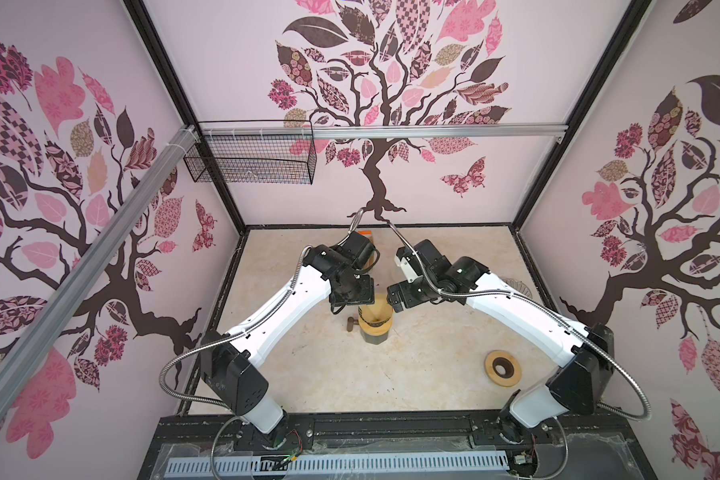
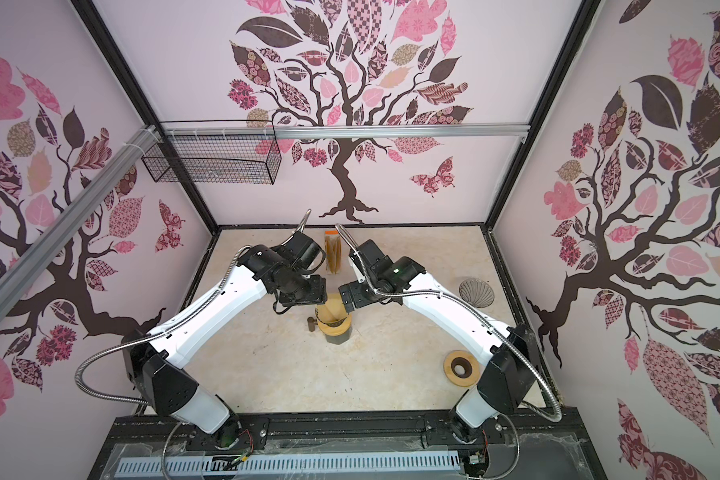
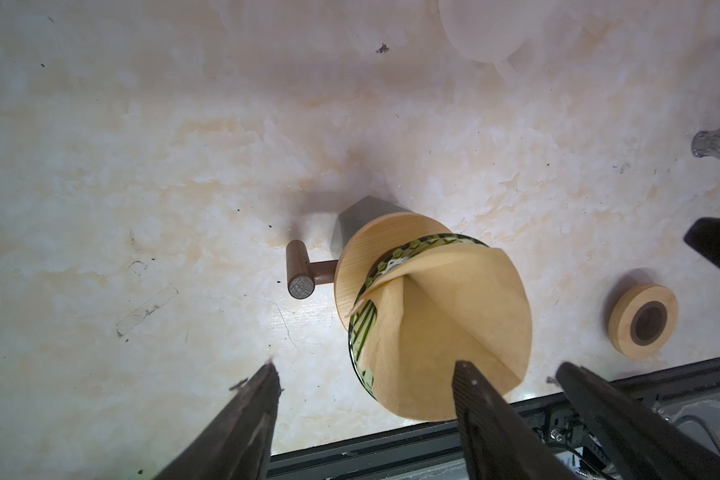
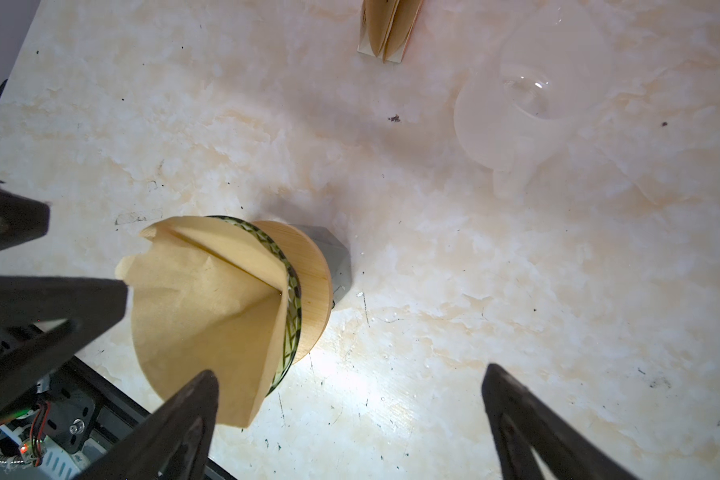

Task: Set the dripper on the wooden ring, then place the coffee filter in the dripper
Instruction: 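Lift both grippers out of the dripper and draw them apart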

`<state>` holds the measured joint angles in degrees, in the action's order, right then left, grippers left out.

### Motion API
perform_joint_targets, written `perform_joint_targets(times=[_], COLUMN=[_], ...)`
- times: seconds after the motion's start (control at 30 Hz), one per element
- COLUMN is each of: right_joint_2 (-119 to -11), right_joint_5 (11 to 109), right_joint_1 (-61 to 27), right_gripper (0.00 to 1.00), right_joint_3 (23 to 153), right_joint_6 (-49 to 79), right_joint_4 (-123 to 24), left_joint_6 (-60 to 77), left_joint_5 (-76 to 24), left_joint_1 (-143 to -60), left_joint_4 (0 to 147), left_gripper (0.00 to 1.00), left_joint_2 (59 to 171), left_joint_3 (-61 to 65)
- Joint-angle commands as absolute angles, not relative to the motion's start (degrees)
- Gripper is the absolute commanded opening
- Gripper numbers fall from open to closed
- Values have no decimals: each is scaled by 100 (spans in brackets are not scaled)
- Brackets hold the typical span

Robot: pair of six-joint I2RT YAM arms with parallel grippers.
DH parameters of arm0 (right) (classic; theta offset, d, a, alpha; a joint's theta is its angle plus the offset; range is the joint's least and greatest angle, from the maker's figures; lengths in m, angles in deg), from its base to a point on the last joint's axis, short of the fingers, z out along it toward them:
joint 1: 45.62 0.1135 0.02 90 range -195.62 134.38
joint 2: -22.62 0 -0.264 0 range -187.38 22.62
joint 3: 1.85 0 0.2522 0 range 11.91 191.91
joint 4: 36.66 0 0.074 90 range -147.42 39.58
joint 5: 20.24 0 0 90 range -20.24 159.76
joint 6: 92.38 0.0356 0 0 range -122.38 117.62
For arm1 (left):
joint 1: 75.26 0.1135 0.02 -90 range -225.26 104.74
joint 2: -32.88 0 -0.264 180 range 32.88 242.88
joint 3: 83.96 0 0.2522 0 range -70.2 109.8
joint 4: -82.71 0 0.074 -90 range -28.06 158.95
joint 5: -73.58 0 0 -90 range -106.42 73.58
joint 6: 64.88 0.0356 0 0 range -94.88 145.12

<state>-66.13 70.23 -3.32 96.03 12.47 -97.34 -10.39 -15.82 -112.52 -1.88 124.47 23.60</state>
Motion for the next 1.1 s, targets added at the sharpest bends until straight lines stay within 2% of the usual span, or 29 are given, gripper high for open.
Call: perform_joint_targets(times=[0.0, 0.5, 0.67, 0.7, 1.07], right_joint_2=[-6251, -5322, -5103, -5058, -4520], right_joint_5=[7125, 7327, 7295, 7283, 6931], right_joint_1=[-311, -311, -322, -331, -982], right_gripper=[100, 100, 100, 100, 100], right_joint_3=[9695, 9208, 9119, 9106, 8375], right_joint_6=[1299, 1463, 1566, 1596, 2080], right_joint_4=[-9887, -10090, -10214, -10238, -10313], left_joint_6=[-1014, -1229, -1346, -1356, -1181], left_joint_5=[-1589, -1788, -1903, -1928, -2676], left_joint_1=[-11162, -10541, -10519, -10522, -10473], left_joint_4=[-217, -267, -339, -339, -265], left_gripper=[71, 85, 92, 97, 98], left_joint_2=[12163, 11177, 10976, 10929, 10463], left_joint_3=[2711, 2769, 2776, 2756, 2181])
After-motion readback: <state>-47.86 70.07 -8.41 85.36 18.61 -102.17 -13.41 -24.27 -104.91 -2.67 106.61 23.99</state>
